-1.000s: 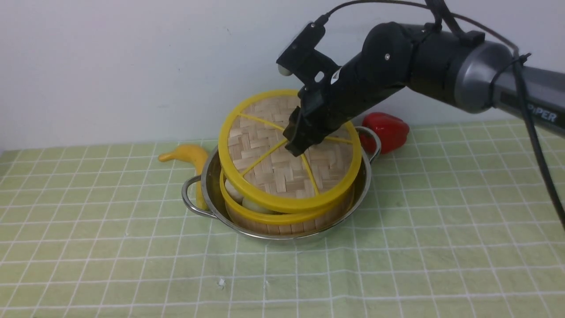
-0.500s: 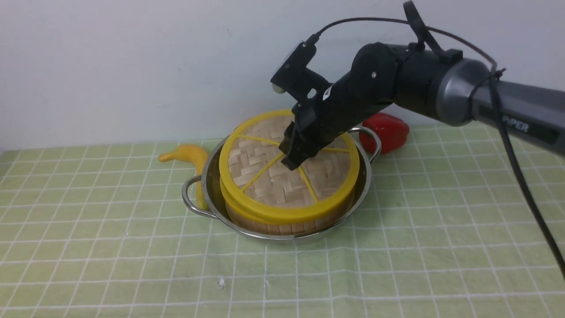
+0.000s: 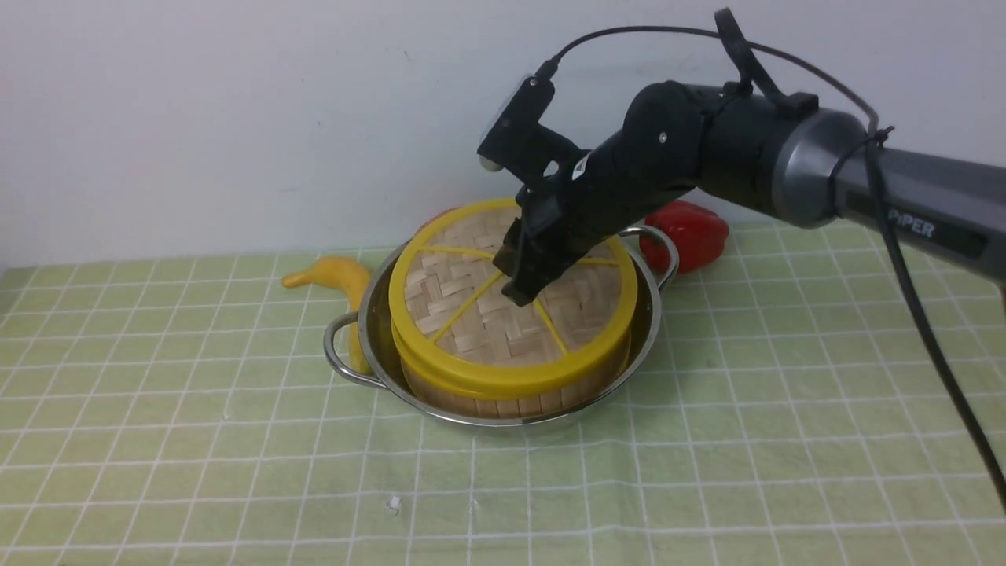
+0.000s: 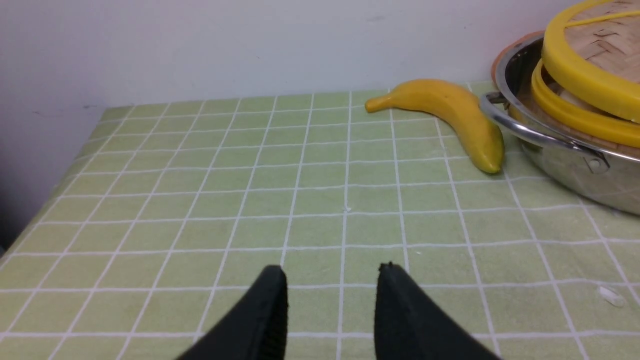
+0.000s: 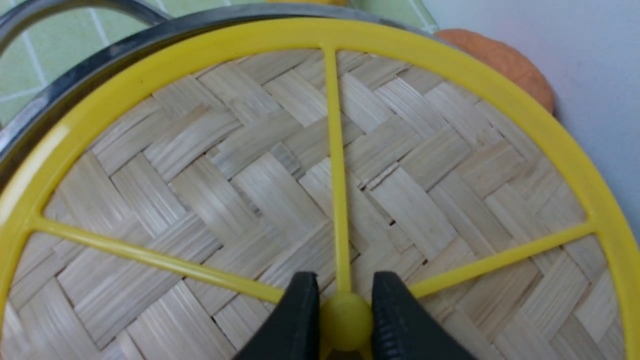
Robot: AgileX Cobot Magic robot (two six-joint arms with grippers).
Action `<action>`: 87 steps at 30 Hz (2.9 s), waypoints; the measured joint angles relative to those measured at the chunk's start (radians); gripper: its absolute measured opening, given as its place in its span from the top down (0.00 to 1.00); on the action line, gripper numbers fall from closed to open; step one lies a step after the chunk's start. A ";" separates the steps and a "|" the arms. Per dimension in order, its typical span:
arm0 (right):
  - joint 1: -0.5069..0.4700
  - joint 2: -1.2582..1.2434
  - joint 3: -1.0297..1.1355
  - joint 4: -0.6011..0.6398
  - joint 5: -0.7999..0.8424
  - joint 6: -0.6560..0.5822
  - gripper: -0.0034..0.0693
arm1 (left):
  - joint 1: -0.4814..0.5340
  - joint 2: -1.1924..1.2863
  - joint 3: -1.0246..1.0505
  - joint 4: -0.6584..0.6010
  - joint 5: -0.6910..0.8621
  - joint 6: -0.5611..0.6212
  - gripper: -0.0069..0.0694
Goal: Place the steamer in the pot on the green tablecloth, and put the lid on the steamer.
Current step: 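Place the bamboo steamer lid onto the steamer basket in the pot with the right gripper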
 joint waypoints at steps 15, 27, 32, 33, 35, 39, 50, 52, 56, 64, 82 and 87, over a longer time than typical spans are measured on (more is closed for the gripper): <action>0.000 0.000 0.000 0.015 -0.009 -0.061 0.75 | 0.000 0.000 0.000 0.000 0.000 0.000 0.59; 0.004 0.000 0.000 0.050 -0.068 -0.060 0.75 | 0.000 0.000 0.000 0.000 0.000 0.000 0.59; 0.004 0.001 0.000 0.049 -0.061 -0.060 0.75 | 0.000 0.000 0.000 0.000 0.000 0.000 0.59; 0.004 0.001 0.000 0.050 -0.059 -0.060 0.75 | 0.000 0.000 0.000 0.000 0.000 0.000 0.59; 0.004 0.001 0.000 0.052 -0.053 -0.060 0.75 | 0.000 0.000 0.000 0.000 0.000 0.000 0.59; 0.004 -0.012 0.000 0.066 -0.047 -0.060 0.75 | 0.000 0.000 0.000 0.000 0.000 0.000 0.59; 0.004 -0.048 -0.003 0.075 0.030 -0.033 0.75 | 0.000 0.000 0.000 0.000 0.000 0.000 0.59; 0.004 -0.029 -0.003 0.074 0.031 -0.033 0.75 | 0.000 0.000 0.000 0.000 0.000 0.000 0.59; 0.004 -0.002 0.000 0.062 0.013 -0.037 0.75 | 0.000 0.000 0.000 0.000 0.000 0.000 0.59; 0.004 -0.002 0.000 0.060 -0.014 -0.057 0.75 | 0.000 0.000 0.000 0.000 0.000 0.000 0.59; 0.004 0.022 0.000 0.062 -0.039 -0.072 0.75 | 0.000 0.000 0.000 0.000 0.000 0.000 0.59; 0.004 0.022 0.000 0.064 -0.043 -0.079 0.75 | 0.000 0.000 0.000 0.000 0.000 0.000 0.59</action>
